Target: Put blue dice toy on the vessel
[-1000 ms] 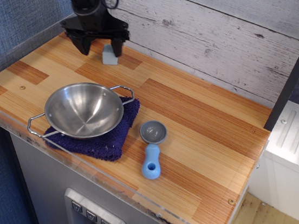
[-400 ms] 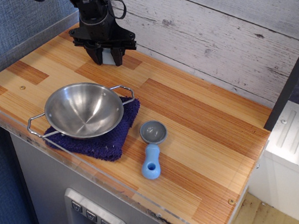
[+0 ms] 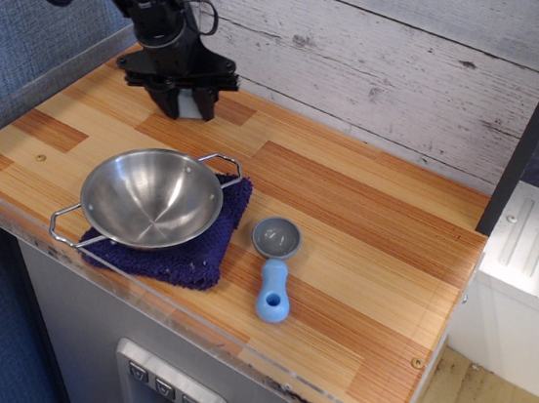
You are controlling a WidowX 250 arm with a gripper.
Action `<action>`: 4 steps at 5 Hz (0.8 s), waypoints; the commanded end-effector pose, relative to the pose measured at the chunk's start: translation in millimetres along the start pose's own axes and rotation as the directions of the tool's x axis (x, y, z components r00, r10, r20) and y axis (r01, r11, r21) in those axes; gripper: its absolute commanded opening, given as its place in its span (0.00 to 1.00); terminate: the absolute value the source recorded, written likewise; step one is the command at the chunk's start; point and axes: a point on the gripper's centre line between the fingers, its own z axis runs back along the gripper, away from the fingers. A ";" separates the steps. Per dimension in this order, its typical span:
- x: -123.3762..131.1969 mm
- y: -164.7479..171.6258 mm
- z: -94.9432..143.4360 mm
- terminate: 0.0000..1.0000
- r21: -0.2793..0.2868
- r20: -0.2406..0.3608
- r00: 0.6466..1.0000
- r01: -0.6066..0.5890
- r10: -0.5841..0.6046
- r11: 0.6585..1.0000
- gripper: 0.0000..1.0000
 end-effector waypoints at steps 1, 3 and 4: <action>20.9 -14.8 58.1 0.00 -0.006 0.123 0.992 0.037 -0.036 0.999 0.00; 4.3 -51.4 106.7 0.00 -0.049 0.188 0.979 0.092 -0.082 0.995 0.00; -27.9 -71.1 125.3 0.00 -0.075 0.190 0.978 0.104 -0.088 0.992 0.00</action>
